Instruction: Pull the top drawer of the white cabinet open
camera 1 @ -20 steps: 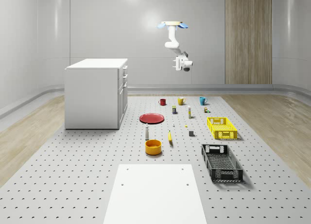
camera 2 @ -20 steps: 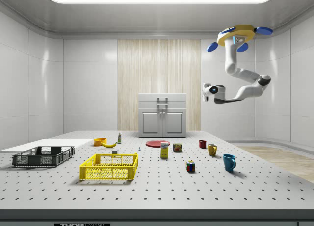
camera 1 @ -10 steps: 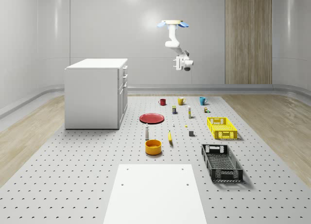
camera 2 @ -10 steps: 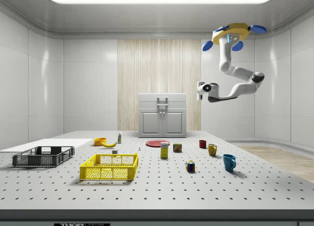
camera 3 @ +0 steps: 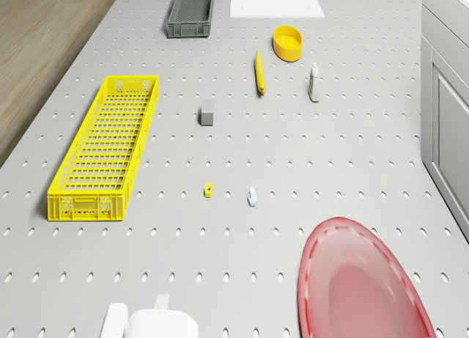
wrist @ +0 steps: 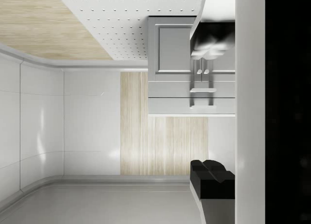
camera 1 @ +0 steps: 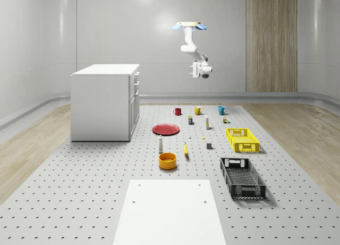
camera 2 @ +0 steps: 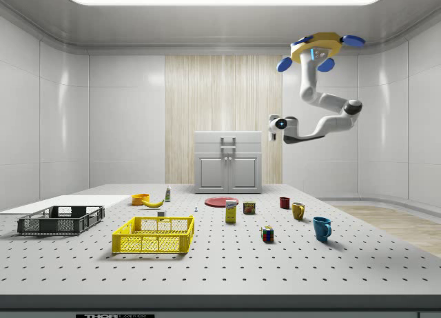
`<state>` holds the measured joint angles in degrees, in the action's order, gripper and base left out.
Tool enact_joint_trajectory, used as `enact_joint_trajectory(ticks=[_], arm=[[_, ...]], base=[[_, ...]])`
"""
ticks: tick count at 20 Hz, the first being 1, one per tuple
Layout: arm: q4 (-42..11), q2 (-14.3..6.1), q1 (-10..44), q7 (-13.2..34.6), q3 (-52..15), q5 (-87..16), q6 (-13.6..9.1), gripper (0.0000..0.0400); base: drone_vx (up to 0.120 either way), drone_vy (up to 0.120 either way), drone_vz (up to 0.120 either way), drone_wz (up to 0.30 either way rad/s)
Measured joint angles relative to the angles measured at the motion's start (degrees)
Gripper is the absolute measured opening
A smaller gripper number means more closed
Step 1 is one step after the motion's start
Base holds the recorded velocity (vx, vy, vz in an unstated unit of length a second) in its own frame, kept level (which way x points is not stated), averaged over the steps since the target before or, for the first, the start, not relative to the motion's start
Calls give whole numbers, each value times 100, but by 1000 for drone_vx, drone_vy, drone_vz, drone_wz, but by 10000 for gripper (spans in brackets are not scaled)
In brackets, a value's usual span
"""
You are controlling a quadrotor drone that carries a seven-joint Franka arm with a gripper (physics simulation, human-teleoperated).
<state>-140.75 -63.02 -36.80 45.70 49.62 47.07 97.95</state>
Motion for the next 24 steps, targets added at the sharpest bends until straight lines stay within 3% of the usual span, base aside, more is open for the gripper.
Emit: enact_joint_trajectory(ticks=[24], arm=[[-36,-277,-245,190,73,-227,232,305]], base=[[120,0,0,0]])
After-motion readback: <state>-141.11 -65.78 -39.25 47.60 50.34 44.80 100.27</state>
